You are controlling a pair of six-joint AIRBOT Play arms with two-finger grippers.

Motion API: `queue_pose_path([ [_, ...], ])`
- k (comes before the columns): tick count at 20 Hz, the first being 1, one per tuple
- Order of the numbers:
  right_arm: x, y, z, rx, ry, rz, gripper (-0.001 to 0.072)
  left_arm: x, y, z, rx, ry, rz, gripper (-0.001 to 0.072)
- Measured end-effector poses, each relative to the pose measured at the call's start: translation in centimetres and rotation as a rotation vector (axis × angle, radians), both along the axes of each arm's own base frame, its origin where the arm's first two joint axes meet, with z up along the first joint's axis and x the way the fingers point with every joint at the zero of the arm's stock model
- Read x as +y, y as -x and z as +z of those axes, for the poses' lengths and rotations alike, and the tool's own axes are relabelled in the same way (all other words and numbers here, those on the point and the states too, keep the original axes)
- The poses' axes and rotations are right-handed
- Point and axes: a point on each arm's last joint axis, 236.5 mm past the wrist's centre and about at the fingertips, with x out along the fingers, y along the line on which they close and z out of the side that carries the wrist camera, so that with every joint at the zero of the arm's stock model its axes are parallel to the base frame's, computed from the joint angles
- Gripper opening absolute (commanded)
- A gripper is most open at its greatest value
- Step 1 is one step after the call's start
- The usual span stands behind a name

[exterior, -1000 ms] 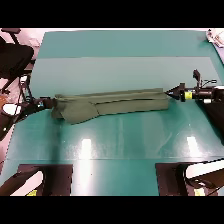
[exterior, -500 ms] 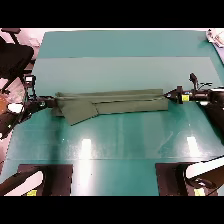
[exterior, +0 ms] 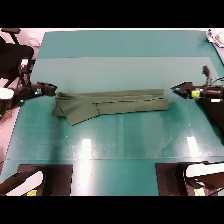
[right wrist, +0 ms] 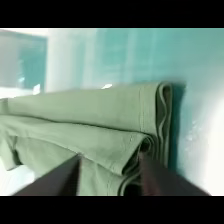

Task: Fold the shirts.

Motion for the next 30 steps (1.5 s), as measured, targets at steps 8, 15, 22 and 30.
queue_pose_path([
  [8, -3.3, 3.4, 0.8, 0.050, 0.162, 0.009, 0.0711, -13.7, 2.9, 3.1, 0.122, 0.097, -0.250, 0.0026],
  [15, -0.4, 3.1, -2.4, 0.198, 0.059, 0.153, 0.0712, -23.7, 5.2, -7.2, 0.443, 0.115, -0.311, 0.0026],
  [22, 0.1, 1.7, -3.6, 0.236, 0.035, 0.198, 0.0712, -27.5, 6.4, -13.5, 0.608, 0.102, -0.272, 0.0026],
  [30, 2.3, 2.4, -6.1, 0.311, -0.029, 0.277, 0.0712, -27.6, 6.6, -14.8, 0.640, 0.090, -0.241, 0.0027],
])
